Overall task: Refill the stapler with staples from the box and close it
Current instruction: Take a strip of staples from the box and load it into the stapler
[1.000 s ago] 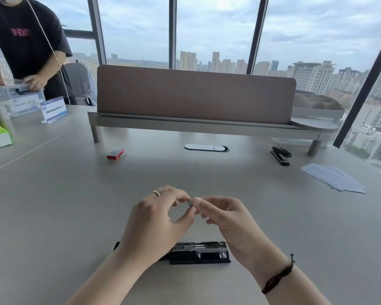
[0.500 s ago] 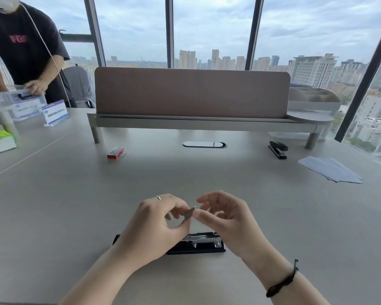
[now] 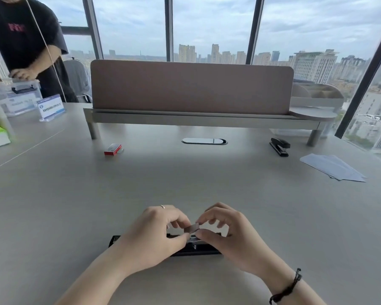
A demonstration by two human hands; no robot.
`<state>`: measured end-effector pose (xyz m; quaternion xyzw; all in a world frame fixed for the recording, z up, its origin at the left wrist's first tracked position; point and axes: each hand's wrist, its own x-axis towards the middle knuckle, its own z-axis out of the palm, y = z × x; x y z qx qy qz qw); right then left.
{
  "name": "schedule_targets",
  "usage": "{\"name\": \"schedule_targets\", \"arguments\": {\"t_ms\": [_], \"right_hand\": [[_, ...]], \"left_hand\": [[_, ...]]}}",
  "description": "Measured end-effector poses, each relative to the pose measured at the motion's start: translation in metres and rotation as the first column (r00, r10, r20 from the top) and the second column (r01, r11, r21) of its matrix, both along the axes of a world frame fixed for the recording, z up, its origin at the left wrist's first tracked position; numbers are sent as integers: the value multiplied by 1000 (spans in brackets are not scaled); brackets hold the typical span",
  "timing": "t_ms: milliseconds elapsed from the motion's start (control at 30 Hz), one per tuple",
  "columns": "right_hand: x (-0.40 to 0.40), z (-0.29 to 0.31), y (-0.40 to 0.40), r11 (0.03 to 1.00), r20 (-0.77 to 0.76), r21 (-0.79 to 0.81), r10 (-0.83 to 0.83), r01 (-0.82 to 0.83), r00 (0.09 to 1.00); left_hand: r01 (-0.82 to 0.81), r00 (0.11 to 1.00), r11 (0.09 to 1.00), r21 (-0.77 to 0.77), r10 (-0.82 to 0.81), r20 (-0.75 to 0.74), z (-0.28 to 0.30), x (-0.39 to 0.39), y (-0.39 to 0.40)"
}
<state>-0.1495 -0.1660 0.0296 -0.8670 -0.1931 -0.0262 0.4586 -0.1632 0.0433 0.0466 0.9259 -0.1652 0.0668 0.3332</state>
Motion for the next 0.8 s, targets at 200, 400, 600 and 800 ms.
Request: {"name": "schedule_targets", "arguments": {"t_ms": [200, 400, 600, 800], "right_hand": [[0, -13, -3, 1000, -7, -6, 0, 0, 1000], [0, -21, -5, 1000, 7, -2, 6, -6, 1000], [-2, -20, -5, 1000, 16, 1, 5, -5, 1000], [-3, -19, -5, 999, 39, -33, 11, -10, 999]], "left_hand": [[9, 998, 997, 74, -4, -69, -4, 4, -1], [43, 996, 998, 42, -40, -82, -6, 6, -1], [57, 997, 998, 21, -56, -56, -8, 5, 0], [72, 996, 997, 23, -70, -64, -10, 5, 2]]}}
